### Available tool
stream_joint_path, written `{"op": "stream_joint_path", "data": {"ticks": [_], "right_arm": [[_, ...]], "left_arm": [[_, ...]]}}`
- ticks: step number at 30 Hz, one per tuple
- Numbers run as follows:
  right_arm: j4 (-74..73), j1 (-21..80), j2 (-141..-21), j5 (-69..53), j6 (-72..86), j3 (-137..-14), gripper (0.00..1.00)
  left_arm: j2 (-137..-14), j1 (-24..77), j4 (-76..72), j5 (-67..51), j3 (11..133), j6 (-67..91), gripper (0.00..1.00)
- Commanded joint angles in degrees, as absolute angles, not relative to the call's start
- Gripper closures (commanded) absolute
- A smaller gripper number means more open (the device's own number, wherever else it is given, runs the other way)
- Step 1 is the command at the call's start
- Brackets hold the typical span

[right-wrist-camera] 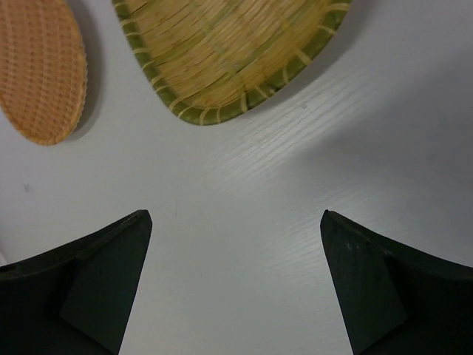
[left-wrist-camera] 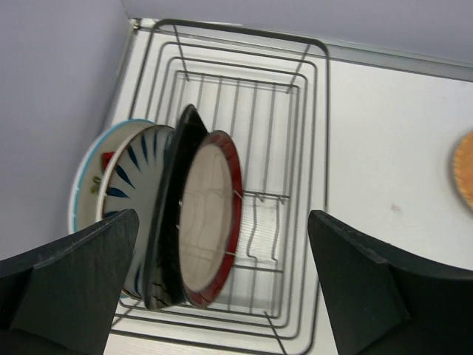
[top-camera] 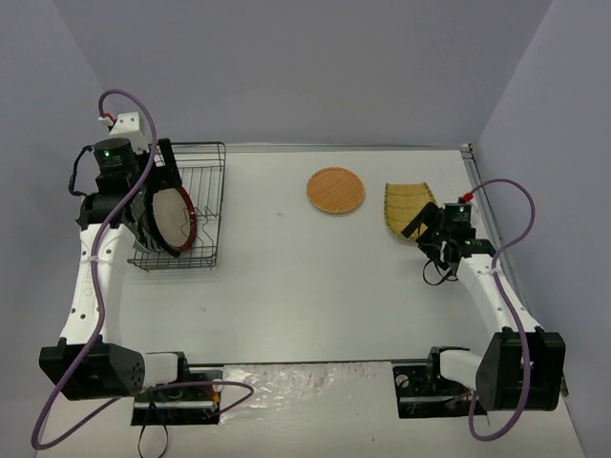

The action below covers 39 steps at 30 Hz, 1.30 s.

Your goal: Load the plates into the dish rack

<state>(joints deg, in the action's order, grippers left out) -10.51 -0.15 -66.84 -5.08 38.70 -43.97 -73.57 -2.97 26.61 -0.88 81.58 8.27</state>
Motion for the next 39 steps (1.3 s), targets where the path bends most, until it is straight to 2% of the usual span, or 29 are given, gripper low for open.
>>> {"op": "stream_joint_path", "data": {"ticks": [1,9,15,19,24,27,33,34,36,39], "right_arm": [[-0.7,-7.0,-69.9,-8.0,45.3,-40.1,0.06],[15.0,-13.9,-78.2,-10.4,50.5,-36.4,0.14],[21.7,-15.0,-85.0,-10.9,51.6,-38.2,0.16],[26.3,-15.2,-91.2,-12.7,52.7,-38.9,0.23],[29.1,-15.1,-95.1,-13.0,53.0,-39.3,0.39],[29.7,-15.3,-96.0,-13.3,52.3,-38.7,0.53],[29.9,-15.5,-95.4,-14.3,51.4,-38.2,0.92],[29.8,-15.5,-94.8,-14.9,51.5,-38.2,0.96],[29.6,-15.6,-92.5,-16.7,52.5,-37.7,1.00],[30.1,-15.5,-87.4,-20.3,55.8,-35.9,1.00]], "left_arm": [[-69.3,-2.1,29.6,-7.9,82.7,15.7,0.03],[-62.4,4.5,33.0,-13.9,75.6,21.5,0.03],[-58.2,7.2,32.9,-14.3,69.6,24.6,0.03],[-57.0,8.5,32.2,-14.7,67.3,26.2,0.03],[-57.0,10.2,30.9,-15.4,65.8,28.5,0.03],[-57.2,11.2,30.2,-15.6,64.9,29.5,0.03],[-57.6,13.7,27.0,-16.3,63.5,32.4,0.03],[-57.7,14.1,26.4,-16.4,63.2,32.9,0.03],[-58.3,15.4,24.4,-16.7,62.7,34.7,0.03],[-59.0,17.6,20.0,-16.7,61.2,38.8,0.03]]}}
